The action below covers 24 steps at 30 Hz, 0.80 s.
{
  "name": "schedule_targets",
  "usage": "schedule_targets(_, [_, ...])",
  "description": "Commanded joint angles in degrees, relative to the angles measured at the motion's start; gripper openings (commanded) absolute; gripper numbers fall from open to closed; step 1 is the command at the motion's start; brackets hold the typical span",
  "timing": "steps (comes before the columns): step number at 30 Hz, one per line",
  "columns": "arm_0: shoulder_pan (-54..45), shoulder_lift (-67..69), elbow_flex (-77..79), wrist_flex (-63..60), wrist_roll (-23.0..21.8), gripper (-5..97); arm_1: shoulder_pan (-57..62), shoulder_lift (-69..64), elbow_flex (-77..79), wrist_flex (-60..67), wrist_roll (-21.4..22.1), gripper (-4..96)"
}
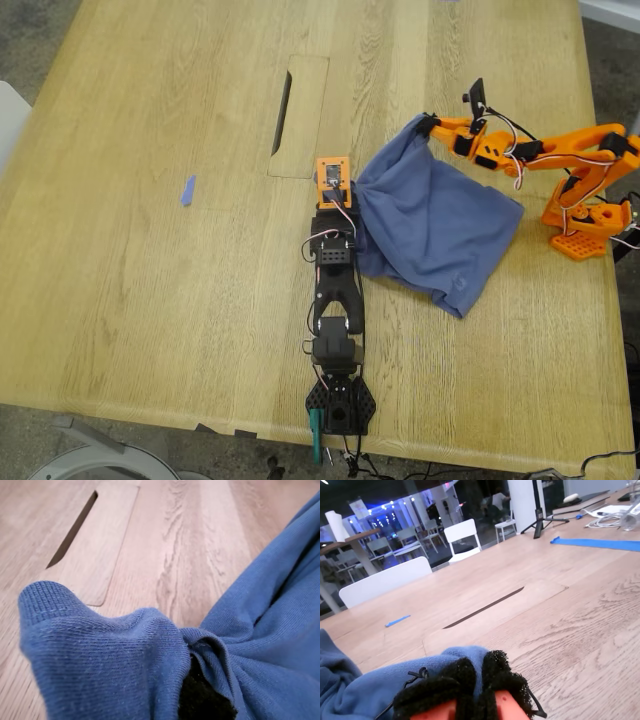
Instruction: Fold a T-shirt
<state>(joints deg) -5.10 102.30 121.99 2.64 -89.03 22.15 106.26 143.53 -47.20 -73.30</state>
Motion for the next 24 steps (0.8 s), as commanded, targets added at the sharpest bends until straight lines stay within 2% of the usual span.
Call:
schedule_targets(1, [-3.9,-0.7,-6.6,-5.2,0.6,0,2.1,-3.0,-6.9,-3.1,-0.2,-0.1])
schedule_targets(13, [-9.1,-14.9,-18.7,-9.7,0.6,0,5.6,-22.2,-23.0,-6.7,0.1,-0.1])
schedule_targets(24, [-11.4,-22.3,-26.5,-10.4,0.7,0,8.0,-30.4,-34.0,-5.1,0.4,-0.1])
